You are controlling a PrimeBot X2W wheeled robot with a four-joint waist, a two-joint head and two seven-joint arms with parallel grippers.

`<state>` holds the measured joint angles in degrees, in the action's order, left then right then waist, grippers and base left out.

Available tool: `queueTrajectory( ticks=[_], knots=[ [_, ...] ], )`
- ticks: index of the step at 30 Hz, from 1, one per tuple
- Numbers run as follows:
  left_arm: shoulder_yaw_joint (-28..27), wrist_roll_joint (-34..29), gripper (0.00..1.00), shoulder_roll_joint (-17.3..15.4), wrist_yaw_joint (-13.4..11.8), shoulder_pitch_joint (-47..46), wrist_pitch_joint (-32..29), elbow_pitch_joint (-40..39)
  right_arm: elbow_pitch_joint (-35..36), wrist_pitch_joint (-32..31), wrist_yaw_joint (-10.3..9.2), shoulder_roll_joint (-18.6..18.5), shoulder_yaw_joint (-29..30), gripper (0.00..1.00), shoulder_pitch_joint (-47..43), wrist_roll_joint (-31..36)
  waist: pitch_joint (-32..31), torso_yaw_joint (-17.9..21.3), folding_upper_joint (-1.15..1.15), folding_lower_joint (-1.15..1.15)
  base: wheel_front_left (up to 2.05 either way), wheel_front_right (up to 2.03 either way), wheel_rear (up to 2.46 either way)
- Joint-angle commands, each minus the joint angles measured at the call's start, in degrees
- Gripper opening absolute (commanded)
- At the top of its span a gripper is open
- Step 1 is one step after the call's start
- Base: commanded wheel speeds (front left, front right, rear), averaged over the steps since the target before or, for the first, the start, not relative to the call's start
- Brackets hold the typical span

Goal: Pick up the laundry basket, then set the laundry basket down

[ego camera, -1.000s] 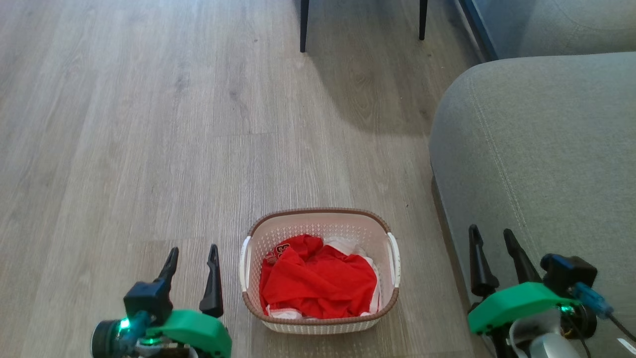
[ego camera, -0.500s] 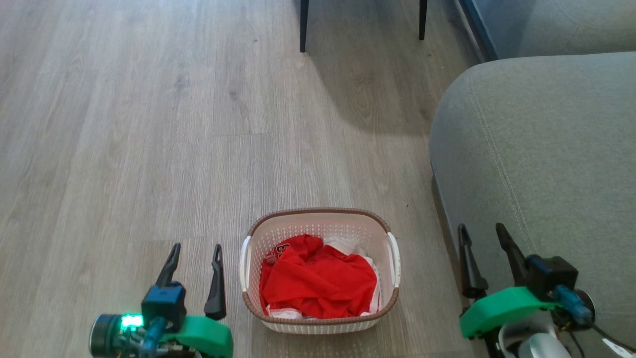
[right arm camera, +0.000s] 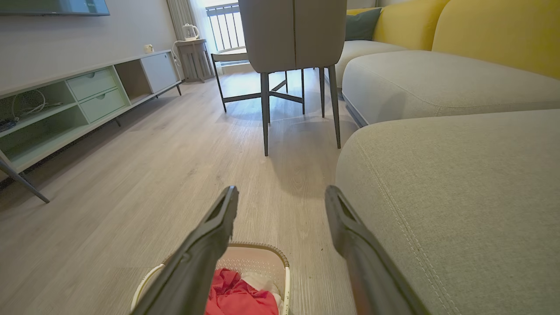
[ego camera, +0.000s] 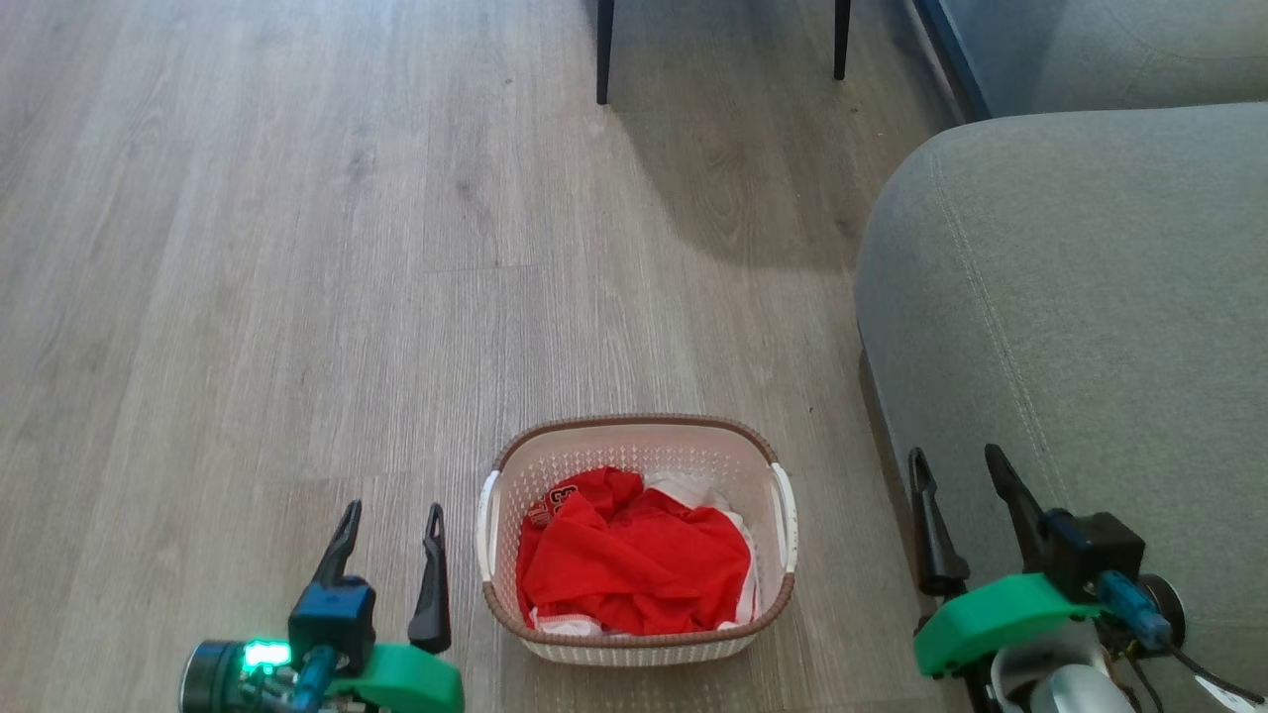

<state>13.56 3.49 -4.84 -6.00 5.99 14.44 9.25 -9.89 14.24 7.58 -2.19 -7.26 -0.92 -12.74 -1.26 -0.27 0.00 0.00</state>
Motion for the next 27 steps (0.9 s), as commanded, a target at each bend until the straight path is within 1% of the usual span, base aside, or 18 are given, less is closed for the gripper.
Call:
queueTrajectory(
  ticks=[1, 18, 27],
  knots=[
    [-2.4, -0.6, 1.00, 0.3, 0.2, -2.0, 0.6, -1.5, 1.7, 0.8, -0.09, -0.7, -1.4, 1.00, 2.0, 0.2, 0.0, 0.0, 0.00, 0.00, 0.00, 0.00, 0.00],
    [-3.2, -1.2, 1.00, 0.9, 0.9, -1.5, 0.6, -0.8, 1.2, 0.8, -0.09, -0.7, -1.3, 1.00, 1.8, 0.2, 0.0, 0.3, 0.00, 0.00, 0.00, 0.00, 0.00],
    [-3.4, -0.9, 1.00, 1.2, 1.2, -1.6, 0.6, -1.0, 0.9, 0.8, -0.09, -0.7, -1.0, 1.00, 2.0, 0.3, 1.2, 0.2, 0.00, 0.00, 0.00, 0.00, 0.00]
  ],
)
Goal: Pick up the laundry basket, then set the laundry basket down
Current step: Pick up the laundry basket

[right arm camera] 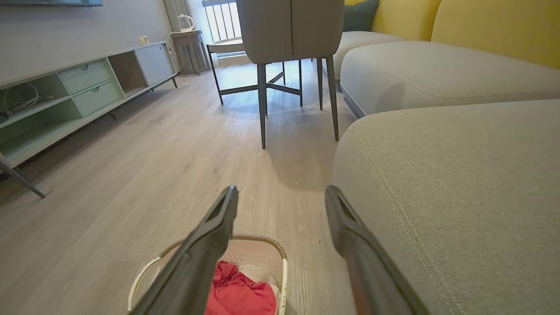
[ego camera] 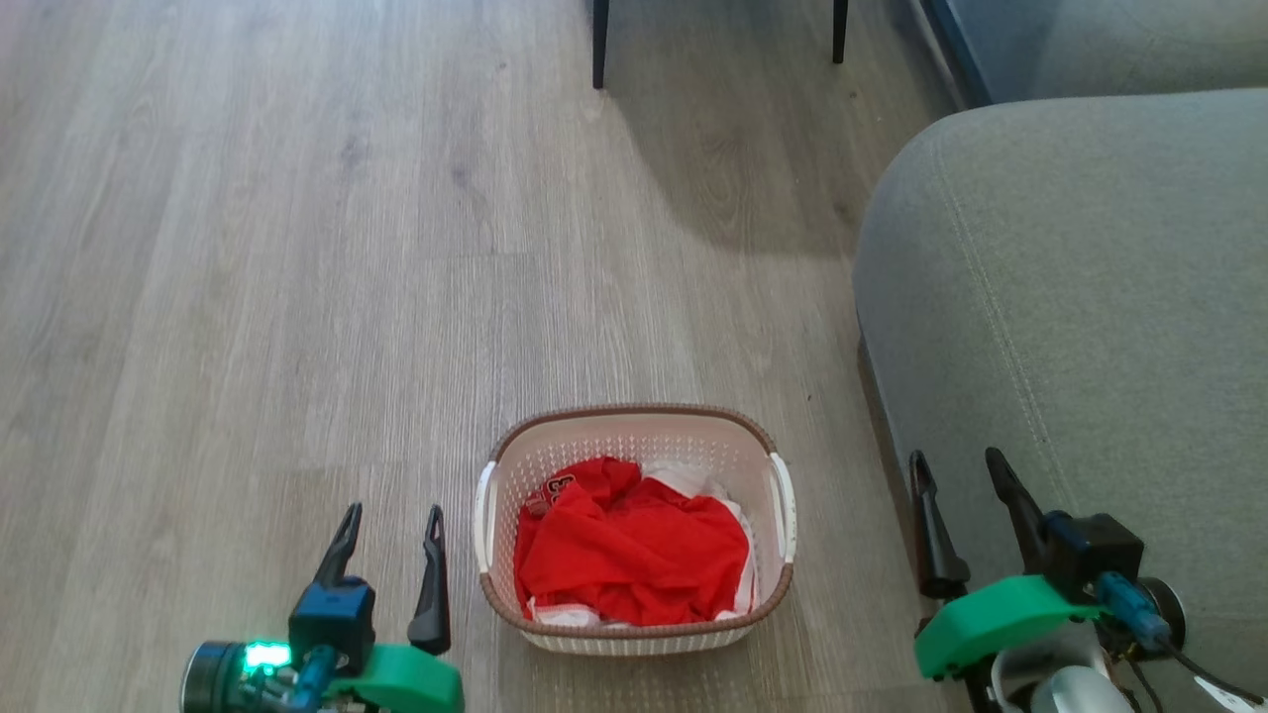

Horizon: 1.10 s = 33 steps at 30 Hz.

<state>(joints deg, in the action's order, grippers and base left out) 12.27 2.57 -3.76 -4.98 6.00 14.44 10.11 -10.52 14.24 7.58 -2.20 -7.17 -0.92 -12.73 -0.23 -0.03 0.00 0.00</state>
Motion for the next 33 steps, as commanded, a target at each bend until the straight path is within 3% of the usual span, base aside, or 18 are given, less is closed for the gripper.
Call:
queueTrajectory(
  ticks=[1, 16, 33],
  knots=[
    [-2.2, 0.3, 1.00, 0.2, 0.3, -1.7, 0.6, -1.8, 1.5, 0.8, -0.09, -0.7, -1.0, 1.00, 2.1, 0.4, 0.5, 0.0, 0.00, 0.00, 0.00, 0.00, 0.00],
    [-3.0, 2.3, 1.00, 0.8, 1.5, -10.8, 0.6, 1.2, 0.0, 0.8, -0.09, -0.7, -0.1, 1.00, 11.1, 2.5, 14.1, 0.0, 0.00, 0.00, 0.00, 0.00, 0.00],
    [-2.0, 8.6, 1.00, 0.9, 1.3, -32.7, 0.6, 12.5, -10.2, 0.8, -0.09, -0.7, 1.7, 1.00, 30.6, 3.9, 38.4, -1.2, 0.00, 0.00, 0.00, 0.00, 0.00]
  ],
)
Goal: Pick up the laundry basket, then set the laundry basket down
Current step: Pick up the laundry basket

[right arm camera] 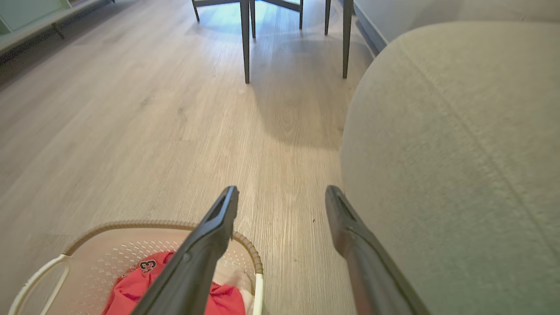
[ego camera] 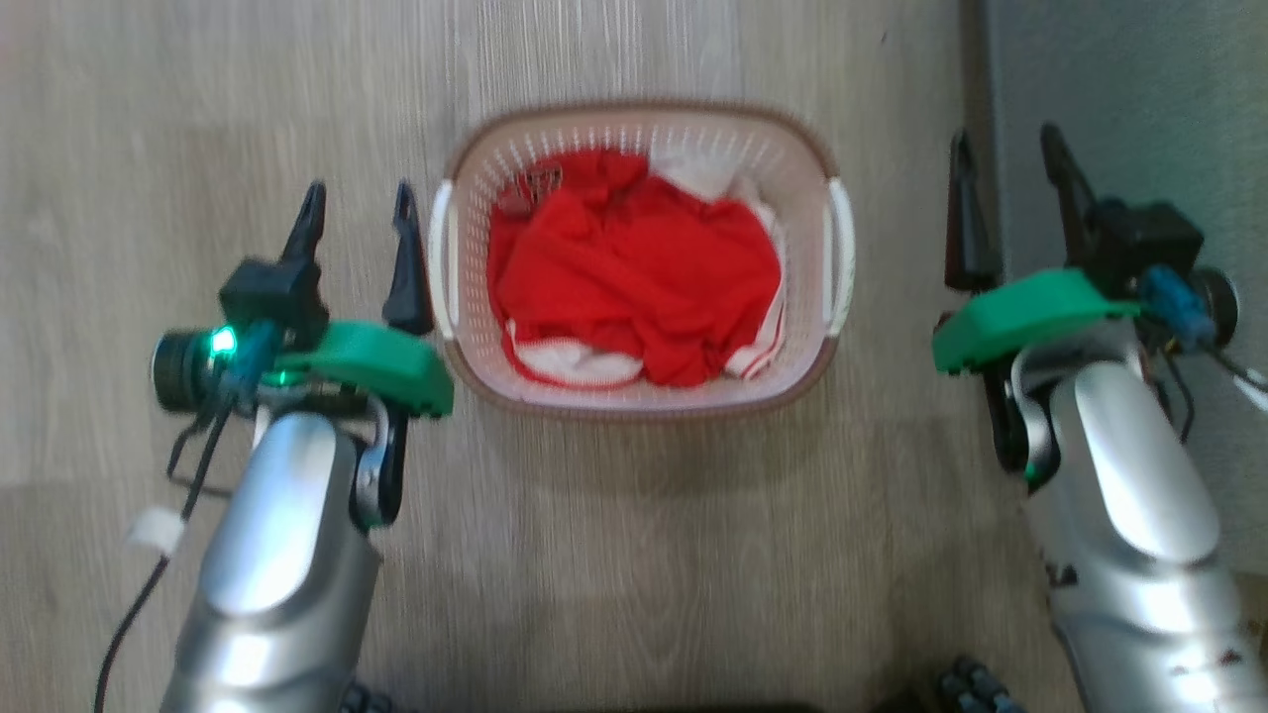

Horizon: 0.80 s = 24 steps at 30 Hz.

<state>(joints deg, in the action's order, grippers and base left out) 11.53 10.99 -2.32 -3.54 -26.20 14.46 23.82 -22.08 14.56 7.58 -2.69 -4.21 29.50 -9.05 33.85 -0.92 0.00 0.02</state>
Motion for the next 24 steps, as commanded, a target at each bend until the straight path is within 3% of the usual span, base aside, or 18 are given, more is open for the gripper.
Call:
queueTrajectory(
  ticks=[1, 11, 24],
  knots=[
    [-0.9, 0.4, 1.00, -0.6, -0.1, -1.5, 0.5, -0.5, 0.6, 0.4, -0.09, -0.2, -1.2, 1.00, 1.1, 0.2, 5.7, -0.5, 0.00, -0.02, 0.00, 0.00, 0.00],
    [2.7, 4.3, 1.00, -0.6, 0.8, -9.2, 0.5, 8.9, -6.9, 0.4, -0.09, -0.2, -1.3, 1.00, 6.9, -2.8, 14.6, -1.5, 0.00, -0.02, 0.00, 0.00, 0.00],
    [6.6, 6.2, 1.00, -0.6, 1.4, -15.9, 0.5, 17.5, -10.2, 0.4, -0.09, -0.2, -3.0, 1.00, 10.3, -2.4, 21.2, -2.9, 0.00, -0.02, 0.00, 0.00, 0.00]
  ],
)
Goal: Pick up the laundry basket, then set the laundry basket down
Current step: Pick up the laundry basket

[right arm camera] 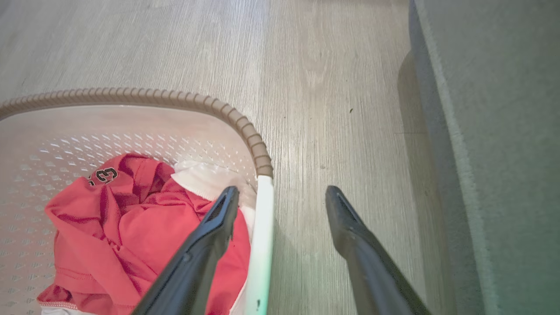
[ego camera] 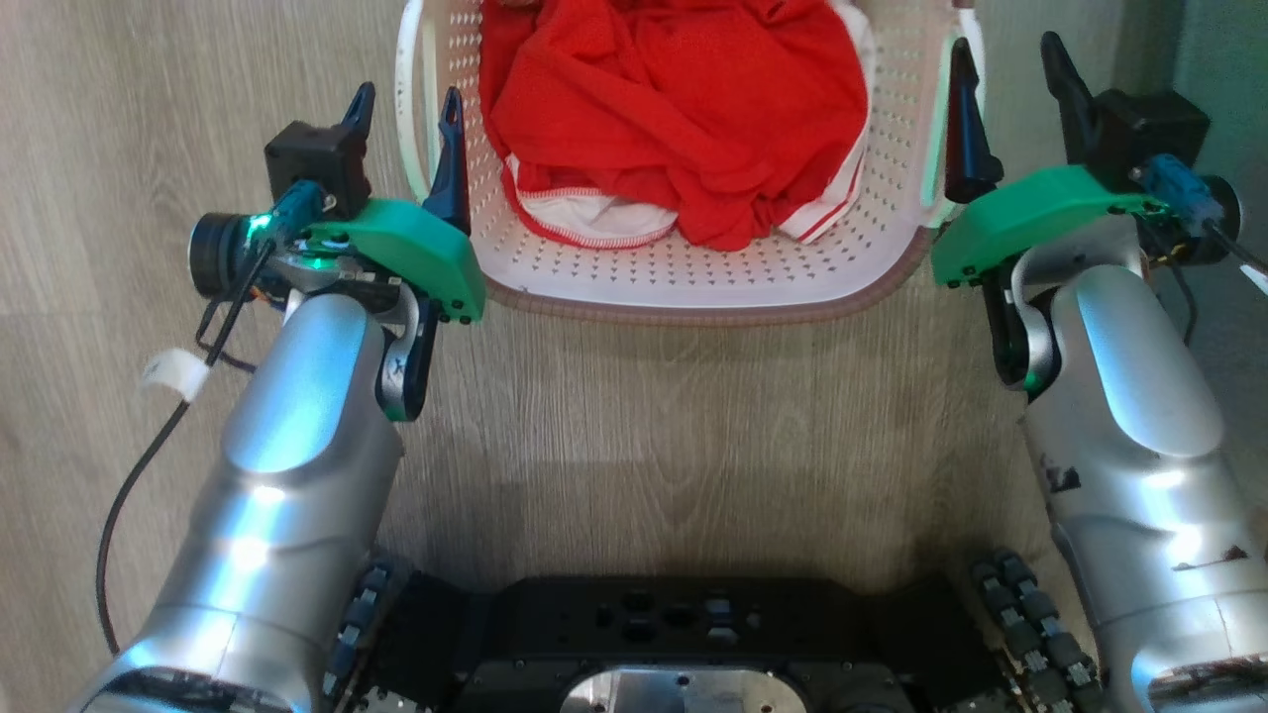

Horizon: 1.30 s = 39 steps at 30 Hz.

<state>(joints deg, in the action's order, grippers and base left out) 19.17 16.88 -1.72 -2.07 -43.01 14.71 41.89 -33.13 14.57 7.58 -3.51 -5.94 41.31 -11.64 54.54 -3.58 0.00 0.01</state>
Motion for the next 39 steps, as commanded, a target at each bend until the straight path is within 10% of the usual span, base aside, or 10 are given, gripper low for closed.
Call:
queueTrajectory(
  ticks=[1, 29, 32, 37, 39],
  knots=[
    [-0.9, 0.5, 1.00, -1.2, -0.1, 0.4, 0.3, 0.1, 0.6, 0.4, -0.09, 0.6, -1.6, 1.00, -1.1, 0.2, 0.9, -0.3, 0.00, -0.01, 0.00, 0.00, 0.00],
    [7.0, 6.5, 0.95, -1.2, 0.4, -8.9, 0.3, 10.5, -8.2, 0.4, -0.09, 0.6, -4.9, 1.00, 4.1, -2.0, 5.1, -1.3, 0.00, -0.01, 0.00, 0.00, 0.00],
    [7.5, 6.8, 0.75, -1.2, 0.3, -9.0, 0.3, 10.7, -8.7, 0.4, -0.09, 0.6, -5.4, 0.81, 4.5, -2.4, 5.1, -1.2, 0.00, -0.01, 0.00, 0.00, 0.00],
    [8.2, 7.4, 0.00, -1.2, 0.4, -9.2, 0.3, 11.3, -9.7, 0.4, -0.09, 0.6, -6.2, 0.33, 5.0, -3.1, 4.9, -1.0, 0.00, -0.01, 0.00, 0.00, 0.00],
    [8.6, 7.8, 0.00, -1.2, 0.4, -9.2, 0.3, 11.4, -10.3, 0.4, -0.09, 0.6, -6.5, 0.03, 5.2, -3.3, 4.8, -1.0, 0.00, -0.01, 0.00, 0.00, 0.00]
  ],
)
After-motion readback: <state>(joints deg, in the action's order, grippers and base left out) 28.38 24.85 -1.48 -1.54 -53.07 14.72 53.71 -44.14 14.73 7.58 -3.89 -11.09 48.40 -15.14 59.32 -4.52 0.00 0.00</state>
